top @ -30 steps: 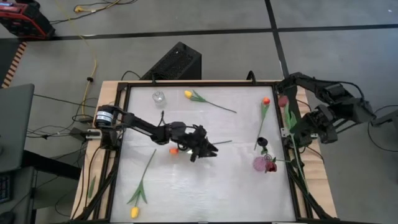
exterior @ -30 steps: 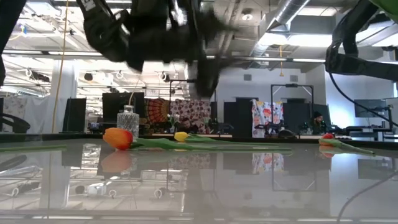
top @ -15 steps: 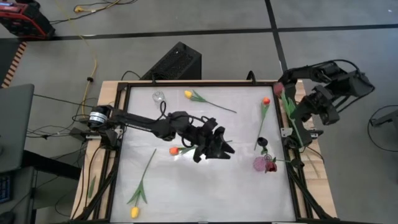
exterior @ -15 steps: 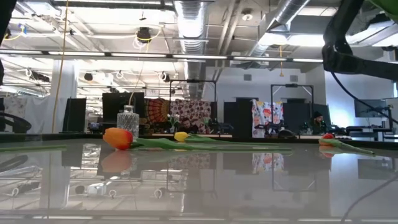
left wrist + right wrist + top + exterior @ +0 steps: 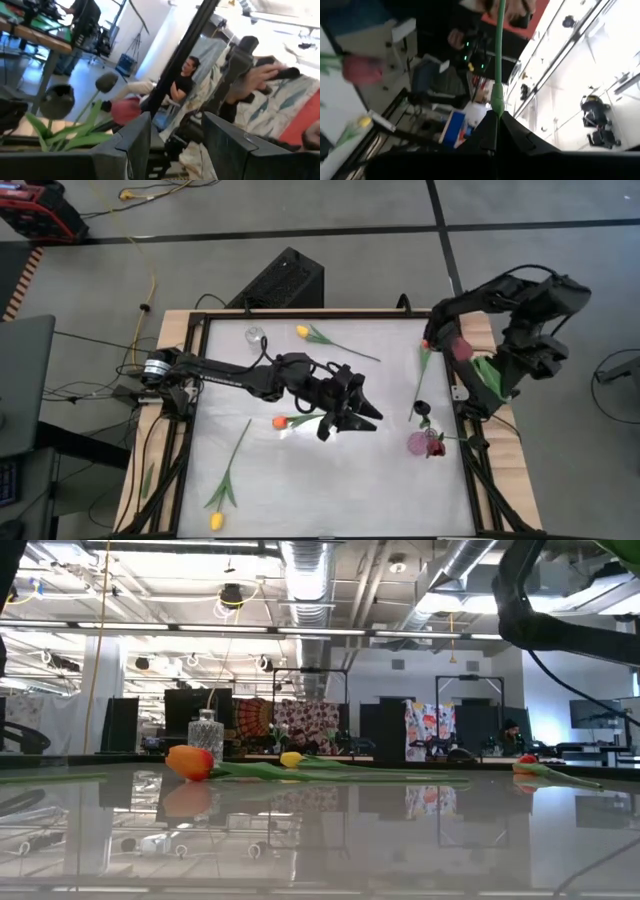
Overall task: Sort flowers into vase by color
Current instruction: Put the dark red flower into the pink vase
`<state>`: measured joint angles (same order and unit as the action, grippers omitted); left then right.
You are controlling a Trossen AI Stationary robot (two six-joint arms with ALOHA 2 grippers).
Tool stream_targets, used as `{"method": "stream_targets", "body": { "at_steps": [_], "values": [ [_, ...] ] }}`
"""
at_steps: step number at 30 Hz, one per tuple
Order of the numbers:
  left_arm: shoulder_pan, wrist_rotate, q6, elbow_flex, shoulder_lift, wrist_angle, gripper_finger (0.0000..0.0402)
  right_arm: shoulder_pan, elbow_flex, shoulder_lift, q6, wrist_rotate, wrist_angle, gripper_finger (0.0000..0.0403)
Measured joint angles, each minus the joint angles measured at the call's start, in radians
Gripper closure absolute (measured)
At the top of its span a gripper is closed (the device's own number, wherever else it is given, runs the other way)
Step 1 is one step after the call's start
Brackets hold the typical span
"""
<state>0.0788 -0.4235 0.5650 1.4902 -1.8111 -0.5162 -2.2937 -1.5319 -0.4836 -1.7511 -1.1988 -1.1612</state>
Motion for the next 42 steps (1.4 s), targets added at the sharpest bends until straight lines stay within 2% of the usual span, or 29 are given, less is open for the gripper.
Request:
{"method": "stream_targets", "body": {
  "at_steps": [4, 7, 10, 14, 16, 19, 22, 26, 30, 34, 39, 42],
  "values": [
    [0.002, -0.026, -0.038, 0.000, 0.000, 0.010, 0.0237, -0.024, 0.034, -0.017, 0.181, 0.022, 0.093, 0.0373],
    [0.002, -0.025, -0.074, 0.000, 0.000, 0.030, 0.0237, -0.056, 0.051, -0.018, 0.429, 0.014, 0.197, 0.0373],
    [0.004, -0.025, -0.115, 0.000, 0.000, 0.071, 0.0237, -0.074, 0.065, -0.016, 0.740, -0.098, 0.371, 0.0372],
    [0.015, -0.015, -0.170, 0.000, 0.000, 0.125, 0.0237, -0.075, 0.071, -0.017, 1.200, -0.327, 0.578, 0.0372],
    [0.018, -0.010, -0.199, 0.000, 0.000, 0.149, 0.0237, -0.072, 0.070, -0.013, 1.440, -0.374, 0.642, 0.0372],
    [0.018, -0.008, -0.235, 0.000, 0.000, 0.176, 0.0237, -0.067, 0.061, -0.011, 1.720, -0.371, 0.724, 0.0371],
    [0.015, -0.006, -0.278, 0.000, 0.000, 0.210, 0.0237, -0.048, 0.061, -0.011, 1.925, -0.372, 0.788, 0.0371],
    [0.015, -0.005, -0.391, -0.006, 0.000, 0.323, 0.0237, -0.031, 0.086, -0.011, 2.289, -0.372, 0.804, 0.0373],
    [0.025, -0.009, -0.476, -0.036, 0.000, 0.428, 0.0237, -0.004, 0.130, -0.011, 2.484, -0.372, 0.801, 0.0374],
    [0.025, 0.012, -0.520, -0.133, 0.004, 0.468, 0.0237, 0.054, 0.227, -0.011, 2.721, -0.371, 0.797, 0.0379],
    [-0.025, 0.142, -0.526, -0.274, 0.025, 0.392, 0.0237, 0.179, 0.375, -0.012, 3.183, -0.371, 0.800, 0.0380],
    [-0.068, 0.151, -0.519, -0.351, 0.033, 0.290, 0.0237, 0.235, 0.433, -0.012, 3.412, -0.367, 0.804, 0.0381]
  ]
}}
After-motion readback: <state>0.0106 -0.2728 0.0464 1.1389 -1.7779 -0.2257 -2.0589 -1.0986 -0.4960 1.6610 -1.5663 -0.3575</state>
